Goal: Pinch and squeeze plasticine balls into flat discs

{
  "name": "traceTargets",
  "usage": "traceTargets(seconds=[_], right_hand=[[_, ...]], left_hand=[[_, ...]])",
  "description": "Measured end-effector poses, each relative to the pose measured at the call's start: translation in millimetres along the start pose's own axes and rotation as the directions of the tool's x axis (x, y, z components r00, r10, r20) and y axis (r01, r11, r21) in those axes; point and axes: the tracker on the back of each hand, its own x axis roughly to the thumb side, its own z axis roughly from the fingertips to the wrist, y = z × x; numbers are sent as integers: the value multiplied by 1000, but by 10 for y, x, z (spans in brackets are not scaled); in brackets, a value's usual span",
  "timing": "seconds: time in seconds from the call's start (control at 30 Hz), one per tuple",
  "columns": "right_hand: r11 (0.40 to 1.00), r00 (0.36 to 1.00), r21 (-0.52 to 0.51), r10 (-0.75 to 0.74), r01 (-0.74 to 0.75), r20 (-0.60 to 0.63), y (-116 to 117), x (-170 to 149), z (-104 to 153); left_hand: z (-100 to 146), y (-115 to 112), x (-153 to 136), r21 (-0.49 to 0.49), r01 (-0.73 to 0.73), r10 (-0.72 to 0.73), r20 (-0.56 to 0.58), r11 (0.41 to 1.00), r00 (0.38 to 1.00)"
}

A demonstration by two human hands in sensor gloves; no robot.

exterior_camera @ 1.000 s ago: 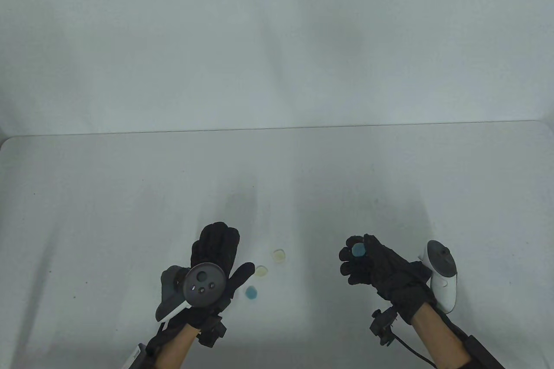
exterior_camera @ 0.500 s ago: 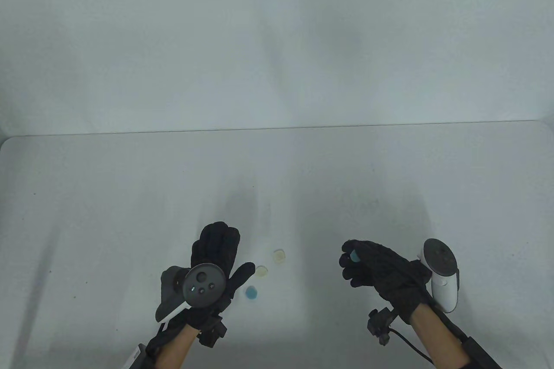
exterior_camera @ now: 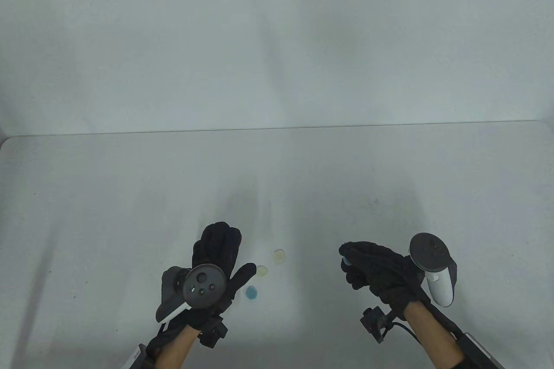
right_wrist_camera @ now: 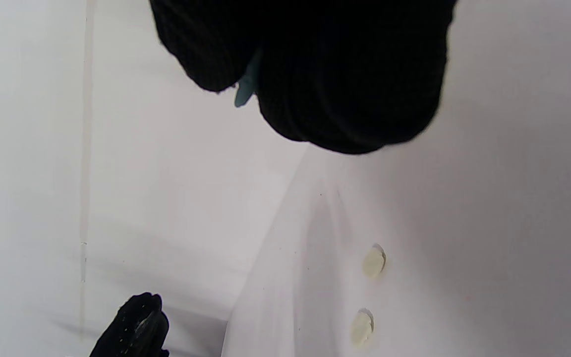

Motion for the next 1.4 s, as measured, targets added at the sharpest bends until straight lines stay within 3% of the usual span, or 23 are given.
traceTargets(seconds=[0.47,0.57,0.73,0.8,0.97,1.07,1.4], right_hand=[[971,971,-5,239,-239,26,241,211,-258],[971,971,-13,241,-240,15,307,216,-339],[986,988,88,147,-143,-42,384,200,-509],[983,984,76,169,-165,-49,416,201,-575],[932,933,102,355,-347,-67,515,190,-761],[881,879,63,472,-469,-68,598,141,-892],[822,815,61,570,-567,-103,812,-86,-1186]], left_hand=[[2,4,5,4,-5,5,-2,1000,1000],[2,7,8,4,-5,5,-2,1000,1000],[1,12,5,9,-8,8,-3,1000,1000],[0,15,4,11,-11,11,-4,1000,1000],[-1,14,1,5,-12,12,-6,1000,1000],[-1,18,-1,8,-14,15,-7,1000,1000],[-2,28,-8,10,-19,19,-12,1000,1000]])
